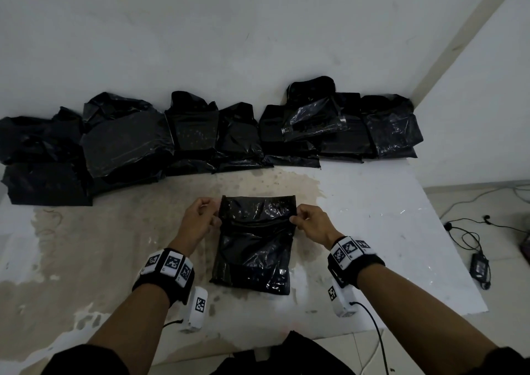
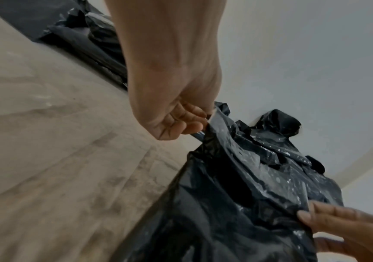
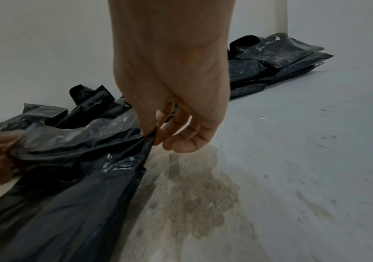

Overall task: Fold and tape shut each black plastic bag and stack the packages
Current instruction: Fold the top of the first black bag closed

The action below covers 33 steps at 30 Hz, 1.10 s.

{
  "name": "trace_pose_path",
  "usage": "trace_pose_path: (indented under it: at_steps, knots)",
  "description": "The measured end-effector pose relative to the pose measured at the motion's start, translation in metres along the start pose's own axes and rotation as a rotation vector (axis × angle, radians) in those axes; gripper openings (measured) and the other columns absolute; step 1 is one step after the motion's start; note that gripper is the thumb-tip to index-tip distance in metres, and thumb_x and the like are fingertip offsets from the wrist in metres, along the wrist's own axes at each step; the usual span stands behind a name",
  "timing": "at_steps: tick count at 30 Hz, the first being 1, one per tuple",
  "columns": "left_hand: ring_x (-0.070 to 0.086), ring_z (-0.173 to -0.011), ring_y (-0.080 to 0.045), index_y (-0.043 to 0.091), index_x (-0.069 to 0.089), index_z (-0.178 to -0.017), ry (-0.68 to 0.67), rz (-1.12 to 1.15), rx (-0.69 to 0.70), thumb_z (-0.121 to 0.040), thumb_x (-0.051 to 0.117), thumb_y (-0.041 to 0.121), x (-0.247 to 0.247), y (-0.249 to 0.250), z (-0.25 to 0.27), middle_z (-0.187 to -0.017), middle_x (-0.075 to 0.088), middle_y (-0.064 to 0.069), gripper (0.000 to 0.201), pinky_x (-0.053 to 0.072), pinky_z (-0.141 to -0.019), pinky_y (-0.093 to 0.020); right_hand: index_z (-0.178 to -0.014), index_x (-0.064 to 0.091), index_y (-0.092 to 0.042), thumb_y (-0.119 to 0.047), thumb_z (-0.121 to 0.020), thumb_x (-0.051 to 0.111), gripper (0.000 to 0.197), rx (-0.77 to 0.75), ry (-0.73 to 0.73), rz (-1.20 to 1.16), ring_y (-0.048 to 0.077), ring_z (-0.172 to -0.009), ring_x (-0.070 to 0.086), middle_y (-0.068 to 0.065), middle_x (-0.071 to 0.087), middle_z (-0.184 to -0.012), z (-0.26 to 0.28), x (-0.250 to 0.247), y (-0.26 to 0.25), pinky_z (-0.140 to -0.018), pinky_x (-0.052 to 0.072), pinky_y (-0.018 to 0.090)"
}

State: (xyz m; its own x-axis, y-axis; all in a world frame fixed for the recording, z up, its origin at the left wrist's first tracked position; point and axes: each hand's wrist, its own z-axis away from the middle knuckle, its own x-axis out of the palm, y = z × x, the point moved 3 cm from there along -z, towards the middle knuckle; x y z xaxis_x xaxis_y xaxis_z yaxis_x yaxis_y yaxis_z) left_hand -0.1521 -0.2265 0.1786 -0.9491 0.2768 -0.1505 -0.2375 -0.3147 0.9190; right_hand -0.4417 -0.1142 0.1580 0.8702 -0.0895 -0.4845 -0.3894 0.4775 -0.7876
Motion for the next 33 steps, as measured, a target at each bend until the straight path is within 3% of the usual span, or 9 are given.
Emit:
trace_pose_path:
  at_steps: [4,10,13,17,20,23,26,29,33]
  knots:
    - [0.056,-0.056,0.006,0.022,0.069,-0.102,-0.071,-0.088,0.094,-0.1,0.059,0.037,0.007,0.018,0.002,-0.067,0.064,0.016,0.018,0.043,-0.054,-0.01,-0.068,0.049,-0.02,-0.017,-0.093,0.071,0.034,-0.007,0.001,-0.005,0.018,-0.068,0.055,-0.002,0.058,-0.067,0.002,0.002,0.001,-0.066,0.043,0.03]
    - [0.055,-0.06,0.001,0.014,0.073,-0.079,-0.111,-0.2,0.226,-0.098,0.064,0.021,0.007,0.026,0.0,-0.068,0.065,0.006,0.022,0.044,-0.064,-0.015,-0.079,0.061,-0.019,-0.03,-0.092,0.073,0.022,0.0,-0.019,-0.085,0.01,-0.063,0.053,-0.009,0.057,-0.065,0.005,0.001,-0.003,-0.065,0.042,0.028]
    - [0.051,-0.055,0.001,0.017,0.068,-0.07,-0.148,-0.205,0.209,-0.098,0.063,0.021,0.008,0.026,0.006,-0.059,0.059,0.012,0.029,0.039,-0.055,-0.01,-0.09,0.067,-0.024,-0.039,-0.096,0.067,0.016,-0.05,0.04,-0.15,0.013,-0.068,0.055,-0.005,0.06,-0.072,0.002,-0.002,-0.013,-0.07,0.044,0.032]
    - [0.057,-0.061,0.001,0.006,0.074,-0.087,-0.07,-0.131,0.154,-0.1,0.061,0.024,-0.004,0.018,0.008,-0.069,0.066,0.005,0.026,0.042,-0.057,-0.011,-0.074,0.059,-0.028,-0.031,-0.099,0.063,0.026,-0.063,0.159,-0.181,0.016,-0.068,0.055,-0.008,0.053,-0.066,-0.003,-0.006,-0.029,-0.07,0.042,0.033]
    - [0.054,-0.065,-0.012,0.009,0.077,-0.089,-0.024,-0.08,0.085,-0.099,0.063,0.034,-0.014,0.009,0.008,-0.074,0.062,-0.007,0.03,0.042,-0.06,-0.023,-0.074,0.062,-0.028,-0.03,-0.099,0.065,0.025,-0.068,0.169,-0.197,0.016,-0.069,0.056,-0.009,0.053,-0.066,-0.005,-0.003,-0.038,-0.071,0.042,0.033]
    - [0.047,-0.058,-0.011,0.013,0.071,-0.077,0.015,-0.05,0.078,-0.099,0.063,0.029,-0.019,0.012,0.012,-0.06,0.055,0.007,0.028,0.038,-0.056,-0.023,-0.078,0.069,-0.026,-0.03,-0.097,0.067,0.02,-0.071,0.17,-0.21,0.012,-0.069,0.054,-0.012,0.056,-0.065,-0.007,0.003,-0.042,-0.072,0.042,0.032]
    - [0.054,-0.053,0.004,0.01,0.068,-0.092,0.048,-0.02,0.101,-0.1,0.061,0.018,-0.019,0.021,0.016,-0.052,0.058,0.02,0.013,0.041,-0.054,-0.01,-0.08,0.073,-0.02,-0.03,-0.097,0.067,0.02,-0.1,0.188,-0.193,0.007,-0.063,0.05,-0.014,0.054,-0.061,-0.008,0.004,-0.049,-0.072,0.042,0.028]
    - [0.05,-0.048,0.003,0.006,0.069,-0.101,0.024,0.028,0.084,-0.1,0.06,0.016,-0.02,0.021,0.017,-0.05,0.055,0.019,0.014,0.039,-0.051,-0.011,-0.086,0.075,-0.016,-0.027,-0.097,0.067,0.018,-0.093,0.202,-0.168,0.004,-0.063,0.051,-0.017,0.058,-0.059,-0.008,0.003,-0.056,-0.069,0.042,0.021]
    - [0.031,-0.049,-0.01,0.015,0.067,-0.076,-0.006,0.079,0.035,-0.101,0.06,0.023,-0.027,0.019,0.015,-0.056,0.037,0.004,0.027,0.027,-0.048,-0.025,-0.089,0.075,-0.013,-0.023,-0.099,0.065,0.018,-0.026,0.142,-0.309,0.009,-0.049,0.046,-0.007,0.056,-0.058,-0.002,0.003,-0.061,-0.052,0.043,0.026]
